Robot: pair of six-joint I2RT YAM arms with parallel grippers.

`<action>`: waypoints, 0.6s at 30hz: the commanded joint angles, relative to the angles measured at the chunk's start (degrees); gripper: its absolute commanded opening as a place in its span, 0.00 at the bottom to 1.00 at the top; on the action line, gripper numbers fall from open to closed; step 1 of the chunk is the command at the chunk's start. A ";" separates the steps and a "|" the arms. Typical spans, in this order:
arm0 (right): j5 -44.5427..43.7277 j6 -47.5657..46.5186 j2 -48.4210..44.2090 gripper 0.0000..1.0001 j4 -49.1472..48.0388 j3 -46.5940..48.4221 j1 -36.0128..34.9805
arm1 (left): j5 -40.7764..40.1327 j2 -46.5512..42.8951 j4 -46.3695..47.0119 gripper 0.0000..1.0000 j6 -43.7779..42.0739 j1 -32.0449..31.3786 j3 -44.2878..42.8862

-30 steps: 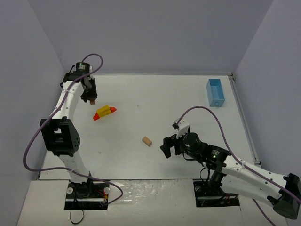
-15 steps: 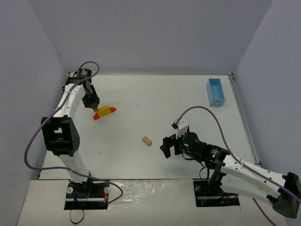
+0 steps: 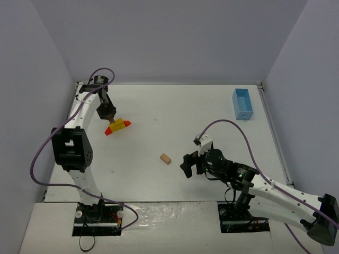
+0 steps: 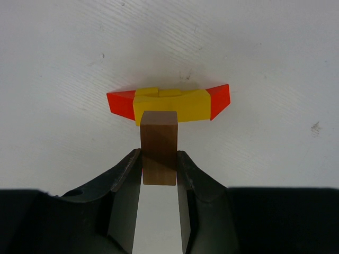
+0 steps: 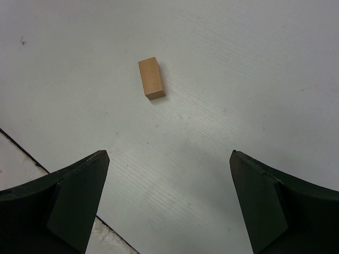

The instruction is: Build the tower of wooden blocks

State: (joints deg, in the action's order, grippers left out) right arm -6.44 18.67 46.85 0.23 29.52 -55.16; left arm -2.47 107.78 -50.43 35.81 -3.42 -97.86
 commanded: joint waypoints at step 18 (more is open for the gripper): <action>-0.95 0.94 -1.57 0.95 -2.95 -0.15 0.24 | -6.84 6.27 -1.02 0.00 3.21 -4.60 -10.62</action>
State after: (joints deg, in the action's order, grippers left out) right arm -6.44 19.11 46.24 0.23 29.45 -55.16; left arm -6.70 115.11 -50.81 38.72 -7.25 -104.14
